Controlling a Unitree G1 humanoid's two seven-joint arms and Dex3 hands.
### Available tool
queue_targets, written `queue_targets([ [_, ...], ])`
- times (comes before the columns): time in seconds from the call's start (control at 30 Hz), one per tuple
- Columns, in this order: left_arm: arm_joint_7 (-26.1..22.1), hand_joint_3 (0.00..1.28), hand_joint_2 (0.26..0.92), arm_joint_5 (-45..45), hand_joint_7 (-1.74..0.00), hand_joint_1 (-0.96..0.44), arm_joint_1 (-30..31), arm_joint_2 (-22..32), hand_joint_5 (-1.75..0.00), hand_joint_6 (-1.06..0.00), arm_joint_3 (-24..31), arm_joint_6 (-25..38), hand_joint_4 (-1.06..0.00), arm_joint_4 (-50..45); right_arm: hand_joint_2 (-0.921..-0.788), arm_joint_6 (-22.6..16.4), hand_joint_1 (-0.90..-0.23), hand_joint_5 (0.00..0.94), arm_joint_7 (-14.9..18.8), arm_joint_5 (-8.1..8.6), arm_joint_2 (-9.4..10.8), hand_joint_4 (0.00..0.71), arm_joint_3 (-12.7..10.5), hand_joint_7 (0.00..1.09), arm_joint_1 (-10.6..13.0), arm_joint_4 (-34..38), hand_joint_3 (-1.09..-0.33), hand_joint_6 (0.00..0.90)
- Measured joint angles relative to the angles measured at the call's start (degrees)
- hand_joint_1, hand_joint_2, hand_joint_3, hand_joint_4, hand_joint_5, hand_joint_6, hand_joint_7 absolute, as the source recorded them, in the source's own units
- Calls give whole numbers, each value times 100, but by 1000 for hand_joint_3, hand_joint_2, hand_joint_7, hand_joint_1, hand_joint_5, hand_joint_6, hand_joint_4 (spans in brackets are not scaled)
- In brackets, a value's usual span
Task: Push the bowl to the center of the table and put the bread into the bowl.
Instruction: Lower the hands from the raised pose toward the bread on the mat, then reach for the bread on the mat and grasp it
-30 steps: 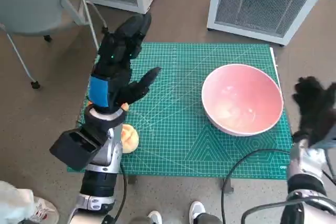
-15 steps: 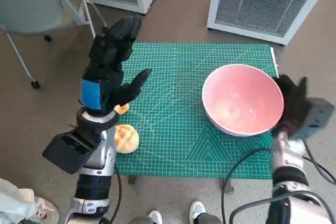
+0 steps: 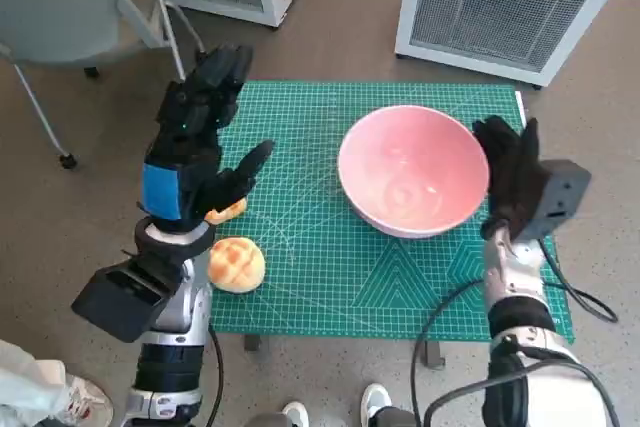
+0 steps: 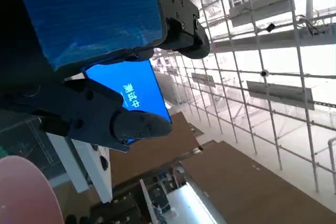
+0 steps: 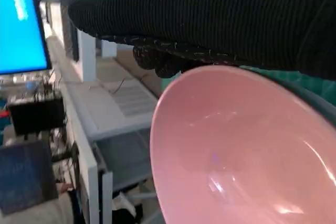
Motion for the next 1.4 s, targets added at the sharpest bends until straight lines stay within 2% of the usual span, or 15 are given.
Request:
queue_targets([
  [0.23, 87, 218, 921, 33, -220, -309, 105, 50, -1, -414, 71, -7, -397, -78, -921, 205, -480, 5, -3, -35, 193, 221, -5, 106, -242, 21, -833, 261],
  [0.5, 171, 221, 921, 178, -170, -319, 253, 105, -4, -434, 140, -38, -380, -127, -921, 441, -475, 12, -32, -53, 437, 241, -10, 104, -410, 53, -830, 272],
  [0.7, 237, 221, 921, 198, -133, -323, 305, 173, -3, -450, 220, -91, -367, -131, -921, 486, -489, 7, -39, -135, 458, 238, 14, 99, -465, 60, -839, 272],
  [0.93, 257, 227, 921, 222, -114, -346, 379, 370, 0, -456, 332, -105, -349, -127, -921, 386, -512, 1, 6, -141, 391, 206, 5, 91, -607, 30, -831, 269],
  [1.07, 255, 235, 921, 431, -95, -357, 390, 656, 0, -438, 422, -105, -347, -20, -921, 48, -527, 0, 52, -145, 306, 197, 28, 86, -714, -72, -822, 261],
  [1.2, 270, 242, 921, 845, -58, -387, 394, 1073, 0, -382, 502, -21, -330, 138, -921, -493, -546, 4, 150, -158, 201, 199, 109, 86, -805, -224, -808, 264],
  [1.4, 257, 235, 921, 1673, -28, -417, 472, 1941, 0, -336, 564, 664, -289, 197, -921, -1790, -566, 17, 725, -131, 50, 232, 230, 96, -828, -639, -800, 286],
])
